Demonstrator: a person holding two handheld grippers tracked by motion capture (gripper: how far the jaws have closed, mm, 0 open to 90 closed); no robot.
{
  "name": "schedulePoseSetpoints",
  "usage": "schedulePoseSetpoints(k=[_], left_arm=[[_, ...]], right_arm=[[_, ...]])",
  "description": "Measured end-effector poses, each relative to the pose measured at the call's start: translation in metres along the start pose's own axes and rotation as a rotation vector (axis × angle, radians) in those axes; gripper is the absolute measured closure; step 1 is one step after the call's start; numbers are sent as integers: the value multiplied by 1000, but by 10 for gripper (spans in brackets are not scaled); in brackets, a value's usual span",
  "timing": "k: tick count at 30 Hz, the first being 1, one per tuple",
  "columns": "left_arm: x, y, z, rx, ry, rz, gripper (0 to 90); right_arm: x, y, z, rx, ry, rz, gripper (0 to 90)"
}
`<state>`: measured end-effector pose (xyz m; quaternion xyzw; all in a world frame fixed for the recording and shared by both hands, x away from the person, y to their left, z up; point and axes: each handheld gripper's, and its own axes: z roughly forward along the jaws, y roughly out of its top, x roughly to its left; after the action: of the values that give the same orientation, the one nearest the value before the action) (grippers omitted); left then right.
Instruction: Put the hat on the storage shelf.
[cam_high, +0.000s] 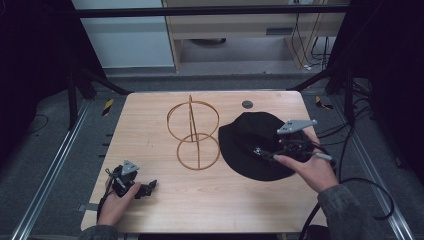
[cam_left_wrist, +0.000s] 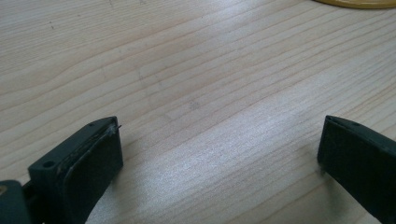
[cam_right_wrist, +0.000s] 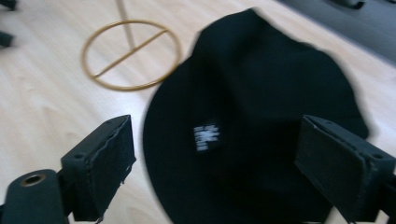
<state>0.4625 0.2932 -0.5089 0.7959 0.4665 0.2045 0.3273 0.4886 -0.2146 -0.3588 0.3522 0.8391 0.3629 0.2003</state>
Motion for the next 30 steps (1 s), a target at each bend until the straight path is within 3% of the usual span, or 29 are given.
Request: schedulePoseSetpoints(k=[1,2,3,5,7,9,10,20,30], left_arm=[[0,0,0,0,0,0,0],[0,0,0,0,0,0,0],[0,0,0,0,0,0,0],[0,0,0,0,0,0,0],[0,0,0,0,0,0,0],[0,0,0,0,0,0,0],[0,0,0,0,0,0,0],[1,2,2,1,-15,17,0],[1,10,10,1,-39,42,0]], right_arm=[[0,0,0,0,0,0,116],[-12,8,-2,3,-13,5,110],[-12,8,-2,3,-13,5,110],[-28,20,0,7,-14,18,76],[-32,24,2,14,-20,17,72],[-38,33,7,45,-11,19,62],[-41,41,12,87,10,25,63],[-43,53,36,283,43,-65,84],[-38,53,53,363,60,-87,102]])
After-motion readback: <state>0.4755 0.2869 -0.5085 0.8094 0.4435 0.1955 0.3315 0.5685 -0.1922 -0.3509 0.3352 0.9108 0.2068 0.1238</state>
